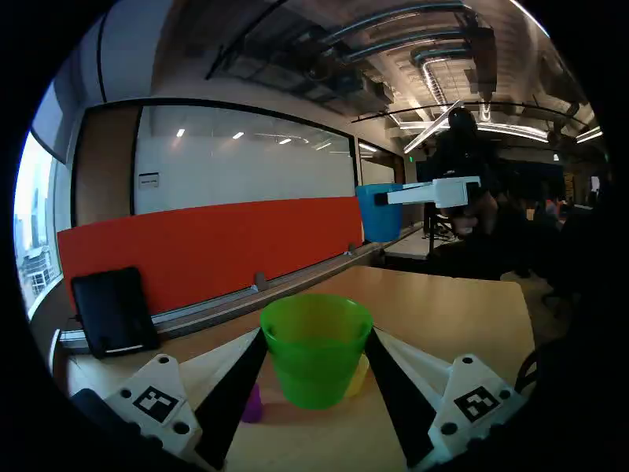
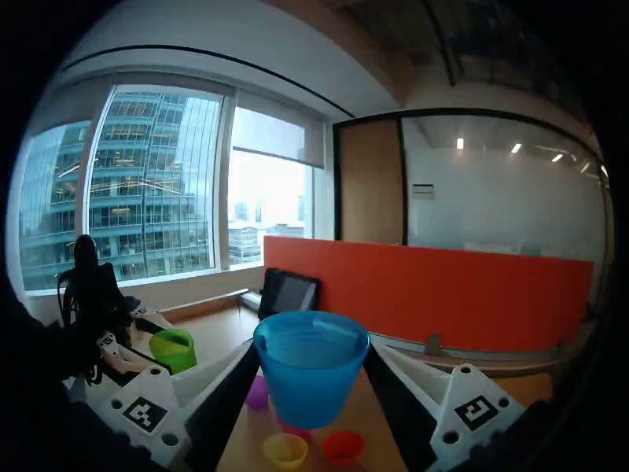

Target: Pour water

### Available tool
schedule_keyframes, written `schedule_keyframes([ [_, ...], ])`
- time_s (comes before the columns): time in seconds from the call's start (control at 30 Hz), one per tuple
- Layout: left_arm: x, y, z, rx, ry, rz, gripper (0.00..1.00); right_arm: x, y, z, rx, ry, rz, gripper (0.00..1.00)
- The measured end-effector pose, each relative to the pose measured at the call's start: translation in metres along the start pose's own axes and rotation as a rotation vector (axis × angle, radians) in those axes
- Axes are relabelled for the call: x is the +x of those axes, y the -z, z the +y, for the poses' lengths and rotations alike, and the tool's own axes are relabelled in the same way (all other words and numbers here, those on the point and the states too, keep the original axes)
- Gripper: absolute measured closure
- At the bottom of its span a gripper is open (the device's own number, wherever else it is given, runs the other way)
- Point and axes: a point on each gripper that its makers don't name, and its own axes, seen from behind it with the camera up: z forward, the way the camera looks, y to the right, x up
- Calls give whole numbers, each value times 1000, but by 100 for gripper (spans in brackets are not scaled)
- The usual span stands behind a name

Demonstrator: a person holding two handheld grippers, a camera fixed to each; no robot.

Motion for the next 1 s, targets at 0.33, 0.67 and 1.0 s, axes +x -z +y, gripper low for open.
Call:
schedule_keyframes([
  [0.33,-11,3,-9,18,-2,-39,15,-28,8,-4,29,32,-38,8],
  [0.67,-37,0,-15,25,-5,-115,15,-69,14,-7,55,48,-112,8],
  [1.0,-68,-3,-19,20,-2,-203,14,-113,16,-7,75,39,-196,8],
])
